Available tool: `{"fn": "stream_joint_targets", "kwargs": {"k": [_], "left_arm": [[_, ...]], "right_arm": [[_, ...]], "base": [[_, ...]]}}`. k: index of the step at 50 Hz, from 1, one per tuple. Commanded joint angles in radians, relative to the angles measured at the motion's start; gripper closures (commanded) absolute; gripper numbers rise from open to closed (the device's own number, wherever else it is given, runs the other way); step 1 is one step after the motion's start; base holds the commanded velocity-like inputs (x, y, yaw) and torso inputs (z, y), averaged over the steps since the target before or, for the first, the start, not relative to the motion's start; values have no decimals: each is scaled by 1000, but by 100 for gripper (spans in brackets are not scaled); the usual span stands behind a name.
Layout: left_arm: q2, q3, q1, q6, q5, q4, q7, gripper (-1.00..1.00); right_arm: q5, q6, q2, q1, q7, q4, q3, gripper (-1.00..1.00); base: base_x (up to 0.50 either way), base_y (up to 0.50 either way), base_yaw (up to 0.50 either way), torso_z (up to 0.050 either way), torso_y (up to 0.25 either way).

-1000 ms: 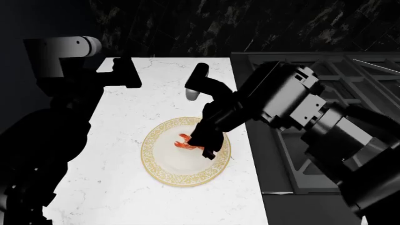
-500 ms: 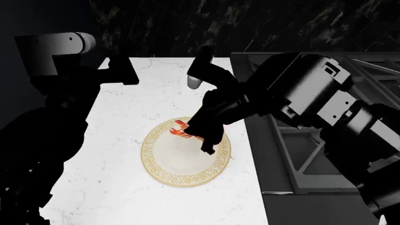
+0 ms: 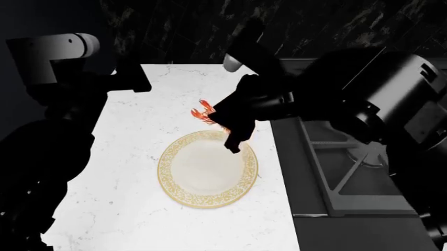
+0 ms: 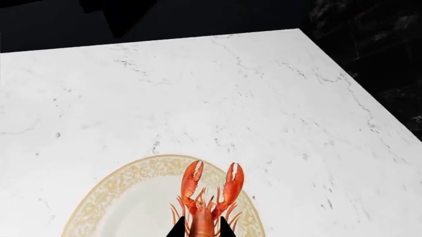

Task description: Frozen meat rests on a plate on the counter. Retrieve the meat and place it in a pot on a burner. Then turn the burner on.

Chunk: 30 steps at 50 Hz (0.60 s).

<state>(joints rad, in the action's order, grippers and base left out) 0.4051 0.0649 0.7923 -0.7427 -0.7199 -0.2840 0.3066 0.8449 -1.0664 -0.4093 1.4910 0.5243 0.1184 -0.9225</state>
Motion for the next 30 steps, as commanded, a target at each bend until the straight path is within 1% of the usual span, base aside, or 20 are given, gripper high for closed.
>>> {"fn": "stream_joint_targets", "kwargs": {"k": [1,12,21,30], "left_arm": [[0,-5,0,2,-7,1,3,-100],[19,18,-8,16,18,-52,6,-100],[25,23,-2,-18,-19,-93,5,-100],[41,36,4,-50,-56,-132,-14,-100]], "right_arm": [[21,4,-43,-27,-117,-79,86,100],[99,-73,-85,-48,-305,-173,220,100],[160,-144,-114,-34,-421,-259,297,100],[222,-185,-142,-57,-530,-339,375,100]], "base": [[0,0,0,0,0],[0,0,0,0,0],[0,0,0,0,0],[0,0,0,0,0]]}}
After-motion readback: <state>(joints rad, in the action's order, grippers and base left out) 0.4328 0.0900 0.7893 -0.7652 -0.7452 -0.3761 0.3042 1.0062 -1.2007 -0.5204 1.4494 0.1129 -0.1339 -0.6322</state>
